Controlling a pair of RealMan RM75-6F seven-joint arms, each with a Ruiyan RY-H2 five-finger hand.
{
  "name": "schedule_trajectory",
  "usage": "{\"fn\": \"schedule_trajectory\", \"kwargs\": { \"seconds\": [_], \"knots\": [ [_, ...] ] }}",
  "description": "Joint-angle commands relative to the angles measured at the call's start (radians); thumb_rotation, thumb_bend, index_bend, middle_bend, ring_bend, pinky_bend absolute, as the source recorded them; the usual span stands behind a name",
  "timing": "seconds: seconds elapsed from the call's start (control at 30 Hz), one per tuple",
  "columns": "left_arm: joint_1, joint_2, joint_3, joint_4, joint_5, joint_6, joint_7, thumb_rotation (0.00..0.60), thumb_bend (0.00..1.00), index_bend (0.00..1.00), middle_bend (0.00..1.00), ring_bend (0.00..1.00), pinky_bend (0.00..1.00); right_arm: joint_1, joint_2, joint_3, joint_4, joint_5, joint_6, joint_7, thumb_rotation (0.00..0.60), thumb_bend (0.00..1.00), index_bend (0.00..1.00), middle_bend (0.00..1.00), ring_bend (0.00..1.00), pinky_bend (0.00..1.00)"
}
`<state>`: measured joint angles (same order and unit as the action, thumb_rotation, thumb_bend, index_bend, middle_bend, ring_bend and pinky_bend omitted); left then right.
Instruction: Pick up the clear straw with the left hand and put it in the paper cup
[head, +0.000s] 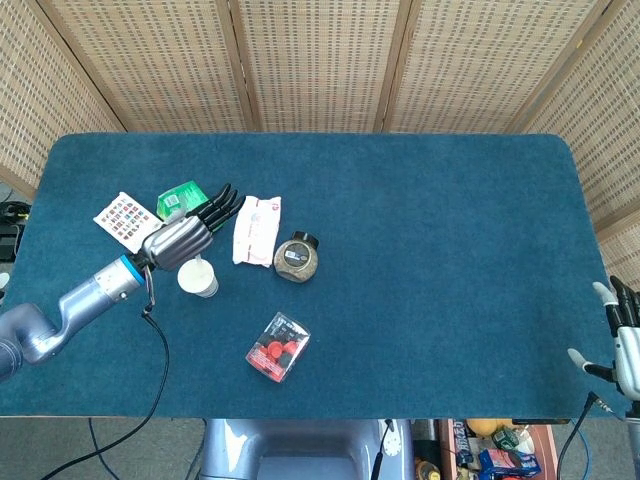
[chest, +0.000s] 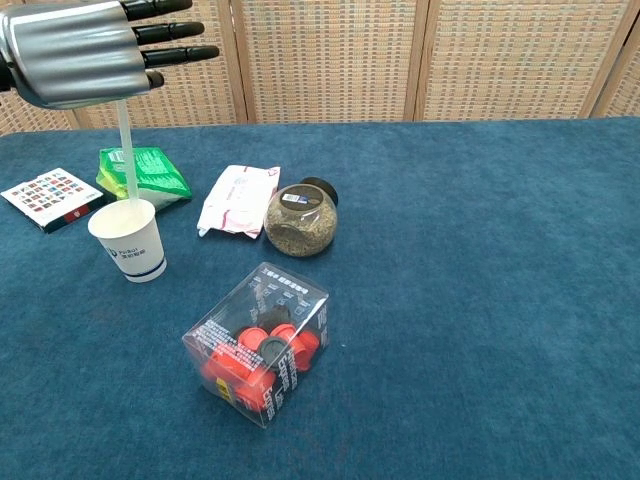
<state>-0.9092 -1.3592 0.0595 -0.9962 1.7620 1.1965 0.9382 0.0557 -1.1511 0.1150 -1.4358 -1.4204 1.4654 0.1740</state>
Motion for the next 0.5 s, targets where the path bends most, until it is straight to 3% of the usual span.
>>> {"fn": "schedule_trajectory", "kwargs": {
  "seconds": [0.03,0.5],
  "knots": [
    [-0.001,-0.007,-0.002,0.001,0.004,-0.007,0.004,0.6,0.39,0.6,0.0,0.0,0.0,0.001,0.0,-0.001,0.0,-0.001,-0.001,-0.001,0.6,0.0,0.0,0.0,0.0,0.0],
    [0.003,-0.059,0.01,0.038,0.033,-0.058,0.015,0.6,0.39,0.6,0.0,0.0,0.0,0.004,0.0,-0.001,0.007,0.003,-0.013,0.011,0.6,0.0,0.0,0.0,0.0,0.0]
  ]
}}
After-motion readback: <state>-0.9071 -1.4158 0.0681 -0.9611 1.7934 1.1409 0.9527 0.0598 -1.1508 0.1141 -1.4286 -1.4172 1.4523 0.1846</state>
